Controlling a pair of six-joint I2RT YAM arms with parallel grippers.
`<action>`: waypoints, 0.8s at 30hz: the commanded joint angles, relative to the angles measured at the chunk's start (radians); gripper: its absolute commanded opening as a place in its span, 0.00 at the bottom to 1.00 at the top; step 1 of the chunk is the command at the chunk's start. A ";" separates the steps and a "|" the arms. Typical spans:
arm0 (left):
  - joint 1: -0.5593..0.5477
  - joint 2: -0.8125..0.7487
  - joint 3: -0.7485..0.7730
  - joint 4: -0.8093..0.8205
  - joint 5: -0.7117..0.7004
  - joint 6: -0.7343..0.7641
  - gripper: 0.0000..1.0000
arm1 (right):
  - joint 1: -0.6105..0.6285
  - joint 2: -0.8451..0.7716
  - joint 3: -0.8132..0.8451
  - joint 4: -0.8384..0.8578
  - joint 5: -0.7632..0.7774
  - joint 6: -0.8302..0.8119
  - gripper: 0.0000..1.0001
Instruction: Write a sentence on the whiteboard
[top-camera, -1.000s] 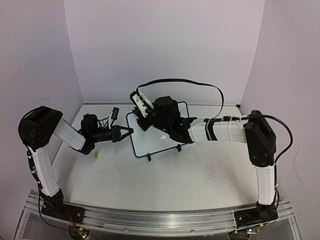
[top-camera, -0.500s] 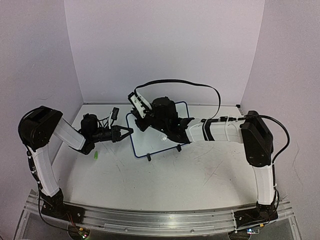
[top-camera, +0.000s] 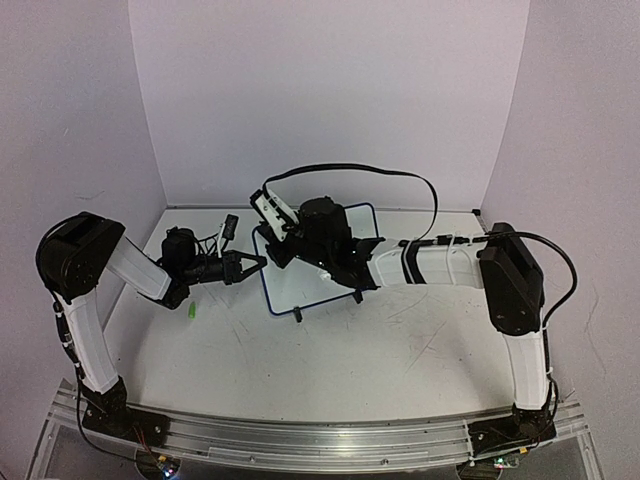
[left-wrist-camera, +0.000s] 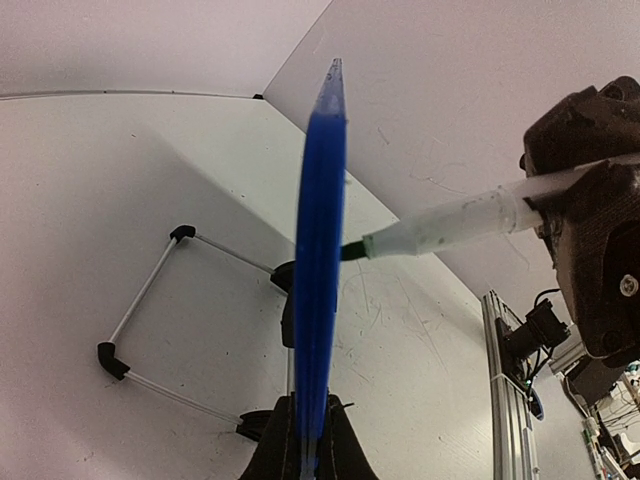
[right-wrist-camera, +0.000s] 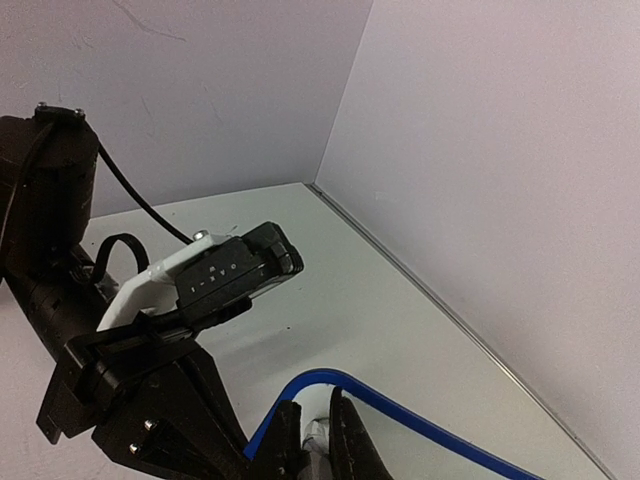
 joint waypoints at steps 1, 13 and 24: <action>0.003 -0.042 0.001 -0.008 0.006 0.019 0.00 | 0.011 0.011 0.038 0.007 -0.005 0.015 0.00; 0.002 -0.046 -0.001 -0.013 0.006 0.020 0.00 | 0.017 0.001 0.019 0.001 0.055 0.017 0.00; 0.003 -0.044 0.002 -0.019 0.005 0.026 0.00 | 0.016 -0.020 -0.015 0.001 0.093 0.014 0.00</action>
